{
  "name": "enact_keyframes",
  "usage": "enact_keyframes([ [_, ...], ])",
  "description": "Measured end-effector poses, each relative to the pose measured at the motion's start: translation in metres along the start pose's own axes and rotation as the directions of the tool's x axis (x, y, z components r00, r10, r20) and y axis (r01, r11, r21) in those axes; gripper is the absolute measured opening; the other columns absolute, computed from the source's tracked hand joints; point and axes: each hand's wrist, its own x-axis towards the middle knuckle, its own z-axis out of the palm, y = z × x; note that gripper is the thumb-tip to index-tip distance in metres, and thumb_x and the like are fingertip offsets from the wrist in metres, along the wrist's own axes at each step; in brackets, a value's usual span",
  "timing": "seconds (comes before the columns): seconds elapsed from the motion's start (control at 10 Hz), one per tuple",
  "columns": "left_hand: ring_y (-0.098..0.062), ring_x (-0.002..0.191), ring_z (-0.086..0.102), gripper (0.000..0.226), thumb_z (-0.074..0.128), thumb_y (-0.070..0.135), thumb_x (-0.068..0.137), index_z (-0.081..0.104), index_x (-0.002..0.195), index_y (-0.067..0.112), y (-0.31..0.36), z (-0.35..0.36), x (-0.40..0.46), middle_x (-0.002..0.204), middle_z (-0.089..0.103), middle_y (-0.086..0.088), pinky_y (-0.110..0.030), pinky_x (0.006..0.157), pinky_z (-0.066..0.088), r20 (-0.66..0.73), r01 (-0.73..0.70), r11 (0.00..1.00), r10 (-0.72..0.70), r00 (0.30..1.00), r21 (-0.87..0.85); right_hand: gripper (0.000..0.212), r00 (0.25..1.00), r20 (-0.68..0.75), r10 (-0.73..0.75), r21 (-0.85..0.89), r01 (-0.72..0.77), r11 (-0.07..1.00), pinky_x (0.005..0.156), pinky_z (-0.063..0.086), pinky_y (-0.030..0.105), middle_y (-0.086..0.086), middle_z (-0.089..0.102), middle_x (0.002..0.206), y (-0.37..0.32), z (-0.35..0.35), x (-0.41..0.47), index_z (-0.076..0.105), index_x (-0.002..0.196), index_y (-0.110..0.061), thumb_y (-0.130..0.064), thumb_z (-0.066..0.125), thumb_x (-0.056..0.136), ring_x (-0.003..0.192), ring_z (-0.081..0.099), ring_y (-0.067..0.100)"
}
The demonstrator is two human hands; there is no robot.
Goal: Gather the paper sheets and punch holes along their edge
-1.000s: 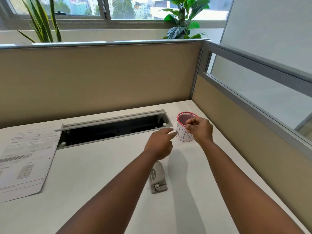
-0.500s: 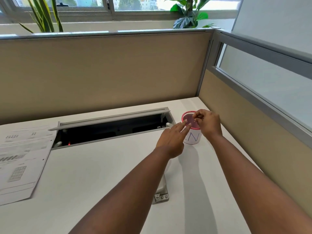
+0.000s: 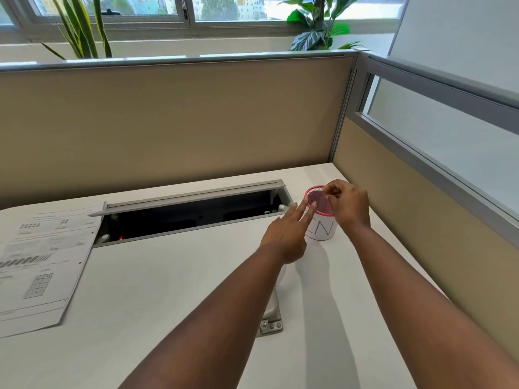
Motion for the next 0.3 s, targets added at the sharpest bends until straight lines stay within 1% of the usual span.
enact_keyframes([
  [0.1,-0.019,0.149,-0.004,0.079,0.043,0.002,0.089,-0.005,0.15,0.018,-0.006,-0.008,-0.006,0.161,-0.008,-0.001,-0.038,0.118,0.016,-0.014,0.018,0.998,-0.018,1.0,0.058,0.018,0.999,0.02,-0.025,-0.052,0.026,0.998,0.079,0.054,0.031,0.014,0.072,0.102,-0.005,-0.003,-0.002,0.069,0.1,-0.008,-0.01,0.056,0.088,0.094,0.065,0.029],
  [0.2,-0.02,0.148,-0.009,0.075,0.04,0.005,0.09,-0.006,0.15,0.013,-0.016,-0.018,-0.011,0.16,-0.009,-0.004,-0.038,0.12,0.003,-0.079,0.061,0.988,-0.05,0.996,0.141,0.024,0.997,0.003,-0.071,-0.101,0.071,0.992,0.082,0.054,0.034,0.013,0.069,0.113,-0.014,-0.004,-0.007,0.067,0.11,-0.011,-0.013,0.052,0.091,0.102,0.063,0.03],
  [0.3,-0.021,0.148,-0.007,0.072,0.037,0.008,0.091,-0.005,0.149,0.008,-0.024,-0.037,-0.024,0.161,-0.006,-0.007,-0.038,0.12,-0.001,-0.141,0.095,0.971,-0.065,0.988,0.22,0.031,0.992,0.015,-0.128,-0.092,0.129,0.987,0.092,0.049,0.034,0.011,0.065,0.123,-0.03,-0.006,-0.013,0.064,0.117,-0.011,-0.013,0.051,0.089,0.111,0.06,0.029],
])
